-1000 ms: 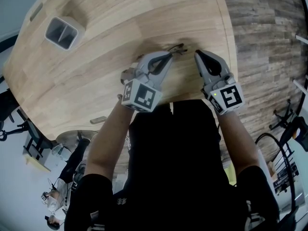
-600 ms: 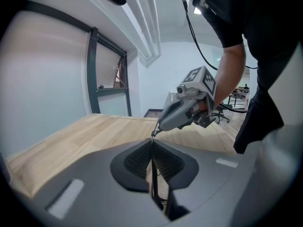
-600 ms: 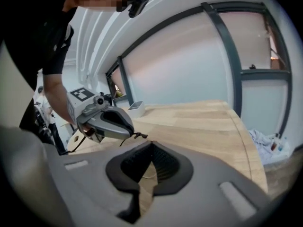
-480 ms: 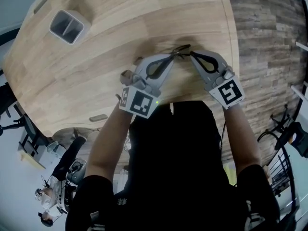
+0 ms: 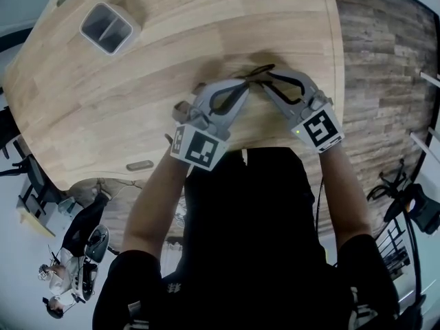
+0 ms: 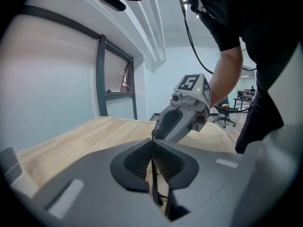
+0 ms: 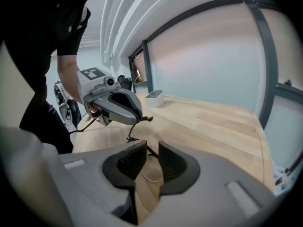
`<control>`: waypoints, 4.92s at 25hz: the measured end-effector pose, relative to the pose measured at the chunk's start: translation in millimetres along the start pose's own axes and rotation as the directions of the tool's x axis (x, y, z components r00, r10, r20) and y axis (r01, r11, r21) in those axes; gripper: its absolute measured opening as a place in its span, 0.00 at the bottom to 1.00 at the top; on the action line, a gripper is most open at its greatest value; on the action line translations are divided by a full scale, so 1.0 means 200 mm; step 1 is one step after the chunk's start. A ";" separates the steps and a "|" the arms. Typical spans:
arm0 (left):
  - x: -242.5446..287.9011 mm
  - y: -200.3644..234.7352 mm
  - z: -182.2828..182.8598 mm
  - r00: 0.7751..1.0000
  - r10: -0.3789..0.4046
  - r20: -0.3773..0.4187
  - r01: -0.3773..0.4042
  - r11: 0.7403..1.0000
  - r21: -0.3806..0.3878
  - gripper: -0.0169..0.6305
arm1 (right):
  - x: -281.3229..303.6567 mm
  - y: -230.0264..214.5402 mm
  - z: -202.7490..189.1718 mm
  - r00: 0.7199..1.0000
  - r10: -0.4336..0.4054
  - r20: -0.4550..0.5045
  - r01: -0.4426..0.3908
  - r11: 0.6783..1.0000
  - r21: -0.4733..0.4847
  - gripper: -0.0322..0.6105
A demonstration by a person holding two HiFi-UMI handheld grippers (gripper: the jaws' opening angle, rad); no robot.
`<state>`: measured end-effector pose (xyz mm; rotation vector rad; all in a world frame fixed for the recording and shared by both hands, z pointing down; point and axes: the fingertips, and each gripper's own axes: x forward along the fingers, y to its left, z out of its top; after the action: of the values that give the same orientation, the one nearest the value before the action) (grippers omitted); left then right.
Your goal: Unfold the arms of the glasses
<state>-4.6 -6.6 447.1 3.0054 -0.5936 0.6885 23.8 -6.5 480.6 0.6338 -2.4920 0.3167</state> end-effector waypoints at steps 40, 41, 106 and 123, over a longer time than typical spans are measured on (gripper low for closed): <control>-0.30 0.11 -0.03 0.980 0.195 -0.032 -0.196 0.979 -0.051 0.05 | 0.16 0.07 -0.20 0.967 -0.024 -0.254 0.058 0.990 0.128 0.15; -0.31 0.11 -0.04 0.979 0.201 -0.035 -0.203 0.978 -0.050 0.05 | 0.16 0.07 -0.20 0.967 -0.021 -0.255 0.056 0.990 0.130 0.15; -0.50 0.18 -0.13 0.948 0.314 -0.052 -0.317 0.945 -0.079 0.05 | 0.49 0.24 0.01 0.902 0.195 -0.384 -0.304 0.920 -0.247 0.12; -0.49 0.23 -0.14 0.943 0.322 -0.085 -0.329 0.938 -0.106 0.06 | 0.31 0.23 0.20 0.962 0.188 -0.196 -0.242 0.922 -0.302 0.07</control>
<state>-114.2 -11.4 428.7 2.7886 -1.1034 0.7295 -63.2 -3.6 479.2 0.1904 -2.3824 0.0327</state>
